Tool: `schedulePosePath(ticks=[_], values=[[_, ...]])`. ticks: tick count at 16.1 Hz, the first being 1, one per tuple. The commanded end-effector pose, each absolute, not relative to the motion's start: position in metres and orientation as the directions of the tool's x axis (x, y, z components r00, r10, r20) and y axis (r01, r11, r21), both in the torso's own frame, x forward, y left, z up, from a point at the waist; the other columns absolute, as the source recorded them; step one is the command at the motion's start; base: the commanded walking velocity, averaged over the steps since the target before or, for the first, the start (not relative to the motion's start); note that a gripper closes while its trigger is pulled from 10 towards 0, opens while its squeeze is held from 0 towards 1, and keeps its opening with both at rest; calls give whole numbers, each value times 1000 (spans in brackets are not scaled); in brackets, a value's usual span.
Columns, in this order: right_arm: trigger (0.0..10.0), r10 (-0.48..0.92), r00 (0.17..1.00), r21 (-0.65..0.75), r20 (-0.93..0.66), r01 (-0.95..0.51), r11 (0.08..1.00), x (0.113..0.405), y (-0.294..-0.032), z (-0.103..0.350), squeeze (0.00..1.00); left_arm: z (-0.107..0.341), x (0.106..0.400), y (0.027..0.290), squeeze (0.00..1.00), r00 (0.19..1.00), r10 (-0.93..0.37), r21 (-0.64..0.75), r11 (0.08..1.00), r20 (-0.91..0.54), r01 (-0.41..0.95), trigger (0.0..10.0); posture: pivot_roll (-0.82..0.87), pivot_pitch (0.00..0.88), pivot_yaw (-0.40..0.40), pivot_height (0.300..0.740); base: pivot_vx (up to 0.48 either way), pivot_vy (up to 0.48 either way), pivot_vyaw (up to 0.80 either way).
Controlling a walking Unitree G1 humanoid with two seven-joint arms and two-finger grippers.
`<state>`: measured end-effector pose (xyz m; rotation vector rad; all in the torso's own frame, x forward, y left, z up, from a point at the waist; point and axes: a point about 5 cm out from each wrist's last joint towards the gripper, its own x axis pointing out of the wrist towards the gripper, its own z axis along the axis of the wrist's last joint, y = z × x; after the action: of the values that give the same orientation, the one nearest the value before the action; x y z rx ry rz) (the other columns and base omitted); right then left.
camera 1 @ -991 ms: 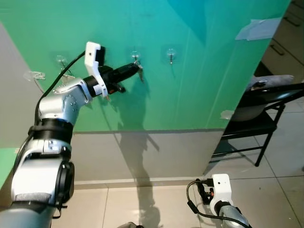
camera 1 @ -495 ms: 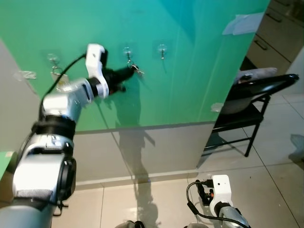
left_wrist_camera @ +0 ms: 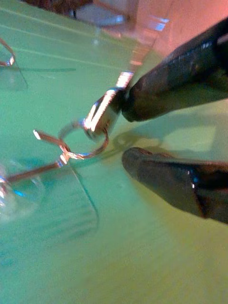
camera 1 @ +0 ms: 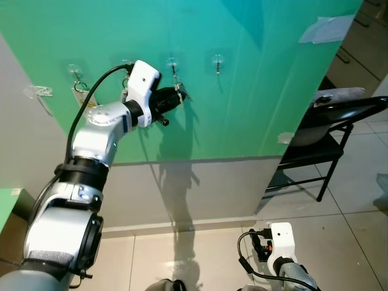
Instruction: Hang keys on a hook
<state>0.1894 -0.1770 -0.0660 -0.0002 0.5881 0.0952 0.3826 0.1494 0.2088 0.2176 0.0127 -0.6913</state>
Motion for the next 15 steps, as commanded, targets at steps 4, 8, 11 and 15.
schedulePosePath(ticks=[4, 8, 11, 15], values=[[10000, 98, 818, 31, -566, -98, 995, 186, -177, -68, 0, 249, 383, 152, 1000, 806, -581, 337, 786, 113, 518, 10000, -147, 0, 70, 740, 0, 0, 0], [10000, 100, 817, 31, -568, -101, 994, 185, -176, -69, 0, 241, 382, 151, 1000, 804, -590, 341, 773, 77, 535, 10000, -145, 0, 69, 740, 0, 0, 0], [10000, 104, 816, 31, -569, -105, 994, 184, -175, -69, 0, 228, 378, 150, 1000, 799, -600, 328, 762, 35, 558, 10000, -136, 0, 71, 740, 0, 0, 0], [10000, 108, 813, 31, -572, -111, 993, 186, -175, -69, 0, 224, 368, 142, 1000, 764, -645, 332, 725, 19, 604, 10000, -124, 0, 69, 740, 0, 0, 0]])
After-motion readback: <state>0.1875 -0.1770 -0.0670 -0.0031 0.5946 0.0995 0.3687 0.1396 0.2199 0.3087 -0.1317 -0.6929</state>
